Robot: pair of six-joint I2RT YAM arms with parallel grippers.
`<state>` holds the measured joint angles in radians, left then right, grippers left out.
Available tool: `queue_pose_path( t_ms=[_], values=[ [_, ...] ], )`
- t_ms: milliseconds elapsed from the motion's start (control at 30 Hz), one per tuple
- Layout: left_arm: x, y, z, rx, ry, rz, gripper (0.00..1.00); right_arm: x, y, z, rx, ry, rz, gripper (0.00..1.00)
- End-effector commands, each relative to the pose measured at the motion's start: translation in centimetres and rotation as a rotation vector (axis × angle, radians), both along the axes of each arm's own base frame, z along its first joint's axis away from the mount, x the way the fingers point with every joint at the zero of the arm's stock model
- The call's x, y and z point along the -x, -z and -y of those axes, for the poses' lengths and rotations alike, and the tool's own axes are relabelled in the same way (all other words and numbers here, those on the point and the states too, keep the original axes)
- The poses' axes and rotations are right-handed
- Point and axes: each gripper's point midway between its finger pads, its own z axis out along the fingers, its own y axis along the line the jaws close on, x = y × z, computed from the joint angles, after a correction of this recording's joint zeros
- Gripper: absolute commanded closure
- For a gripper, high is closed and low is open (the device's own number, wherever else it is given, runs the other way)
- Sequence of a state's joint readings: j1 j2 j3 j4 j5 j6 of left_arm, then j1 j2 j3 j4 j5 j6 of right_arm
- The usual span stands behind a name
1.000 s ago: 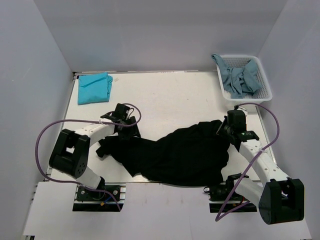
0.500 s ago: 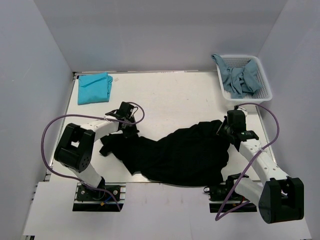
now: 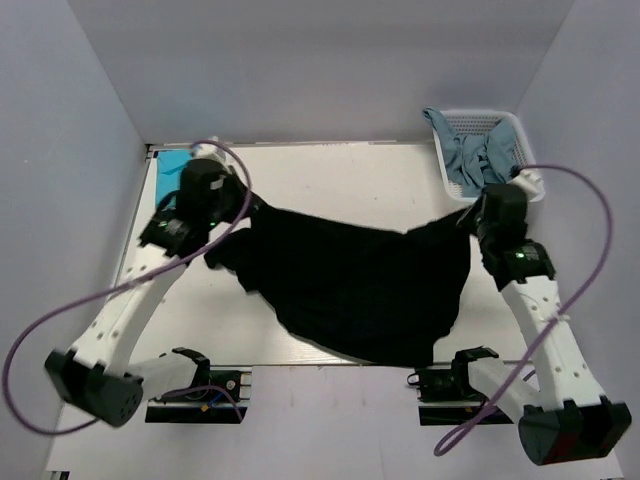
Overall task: Fold and stack the t-shirts
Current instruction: Flatten out the tshirt
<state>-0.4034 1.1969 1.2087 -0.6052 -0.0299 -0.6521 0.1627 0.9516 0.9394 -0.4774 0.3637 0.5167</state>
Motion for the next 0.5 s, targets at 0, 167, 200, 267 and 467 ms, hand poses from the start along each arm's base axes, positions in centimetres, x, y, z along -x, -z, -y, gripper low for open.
queue_pose_path(
  t_ms=[0,167,200,267,467],
  values=[
    [1.6,-7.2,-4.7,-0.038,-0.165,0.148,1.00,0.5,-10.1,2.9,0.034,0.135,0.241,1.00],
    [2.9,-14.2,-8.6,-0.068,-0.321,0.291,1.00,3.3,-21.8,5.8,0.080,0.257,0.490,1.00],
    [3.4,-16.5,-9.3,-0.052,-0.349,0.336,1.00,3.6,-23.3,6.1,0.103,0.264,0.529,1.00],
    [4.2,-18.8,-11.1,-0.071,-0.420,0.392,1.00,5.2,-27.1,6.8,0.130,0.282,0.612,1.00],
    [8.4,-26.8,-15.3,-0.043,-0.561,0.572,1.00,9.8,-36.3,7.5,0.166,0.277,0.849,1.00]
  ],
)
